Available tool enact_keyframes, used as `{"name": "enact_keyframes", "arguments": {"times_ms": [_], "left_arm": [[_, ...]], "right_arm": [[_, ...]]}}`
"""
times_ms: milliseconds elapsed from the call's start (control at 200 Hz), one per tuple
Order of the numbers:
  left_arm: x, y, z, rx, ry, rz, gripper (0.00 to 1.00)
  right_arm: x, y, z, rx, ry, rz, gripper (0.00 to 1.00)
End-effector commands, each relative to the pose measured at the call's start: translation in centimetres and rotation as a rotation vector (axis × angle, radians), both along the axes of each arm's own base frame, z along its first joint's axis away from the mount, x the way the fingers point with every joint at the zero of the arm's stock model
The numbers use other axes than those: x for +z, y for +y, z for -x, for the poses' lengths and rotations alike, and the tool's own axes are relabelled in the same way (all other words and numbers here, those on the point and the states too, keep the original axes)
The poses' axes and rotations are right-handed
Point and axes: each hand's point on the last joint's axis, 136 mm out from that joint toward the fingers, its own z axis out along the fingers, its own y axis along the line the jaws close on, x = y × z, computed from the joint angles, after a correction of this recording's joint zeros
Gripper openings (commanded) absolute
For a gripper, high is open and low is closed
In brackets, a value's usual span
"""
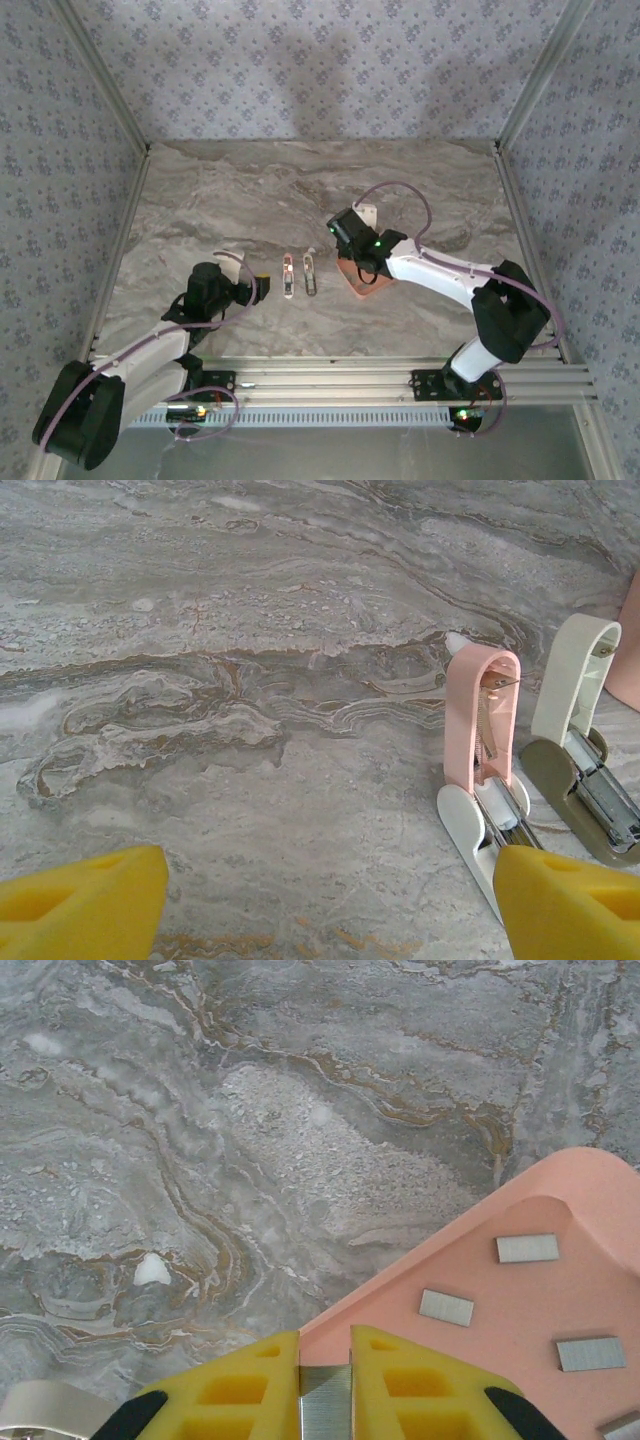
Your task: Load the staples into the stapler
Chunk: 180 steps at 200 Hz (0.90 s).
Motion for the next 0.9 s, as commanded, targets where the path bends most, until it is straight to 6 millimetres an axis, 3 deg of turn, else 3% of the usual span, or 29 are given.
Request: {"name": "enact_keyframes", "arguments": {"times_ms": [0,894], "left_arm": [[1.3,-0.3,-0.7,0.005,-0.025,0.017,0.85],[1.4,-0.5,-0.5,0.01,0.012,0.039,0.85]], "right_arm": [[0.8,-0.2,0.1,-0.005,-0.039,0.01,0.17],[1.5,1.9,1.0,0.035,-0.084,-0.021,0.18]]}}
